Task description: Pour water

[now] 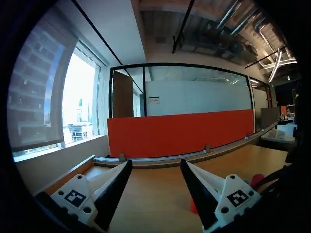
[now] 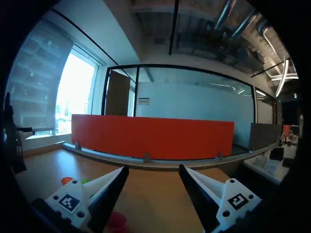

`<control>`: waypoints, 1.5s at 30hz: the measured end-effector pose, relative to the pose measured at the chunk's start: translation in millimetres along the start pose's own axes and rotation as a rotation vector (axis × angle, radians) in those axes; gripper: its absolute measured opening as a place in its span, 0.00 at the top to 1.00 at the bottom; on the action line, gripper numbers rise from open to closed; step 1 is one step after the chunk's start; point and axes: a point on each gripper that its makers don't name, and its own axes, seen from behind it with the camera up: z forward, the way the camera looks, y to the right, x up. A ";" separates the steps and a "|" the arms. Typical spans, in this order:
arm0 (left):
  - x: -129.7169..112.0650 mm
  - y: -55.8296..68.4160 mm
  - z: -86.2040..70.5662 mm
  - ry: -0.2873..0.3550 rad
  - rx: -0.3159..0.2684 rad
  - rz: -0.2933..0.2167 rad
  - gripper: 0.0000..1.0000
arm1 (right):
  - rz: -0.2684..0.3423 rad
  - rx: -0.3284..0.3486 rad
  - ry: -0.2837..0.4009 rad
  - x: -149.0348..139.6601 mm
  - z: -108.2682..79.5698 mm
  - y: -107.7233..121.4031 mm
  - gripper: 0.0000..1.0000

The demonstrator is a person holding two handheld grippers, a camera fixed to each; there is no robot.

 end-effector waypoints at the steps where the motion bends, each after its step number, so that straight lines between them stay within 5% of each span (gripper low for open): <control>1: 1.9 0.1 0.7 -0.002 0.000 -0.006 0.09 | -0.004 0.001 0.002 3.3 0.0 -0.7 0.01; 6: 9.1 1.4 3.5 -0.006 -0.005 -0.025 0.09 | -0.020 -0.003 0.004 11.7 0.3 -1.7 0.01; 15: 13.0 7.8 7.7 -0.018 -0.032 0.021 0.09 | -0.028 0.012 -0.024 6.9 0.7 -1.4 0.01; 45: 4.9 38.8 19.0 -0.142 -0.249 0.094 0.09 | -0.203 0.280 -0.187 -15.5 5.5 -37.3 0.00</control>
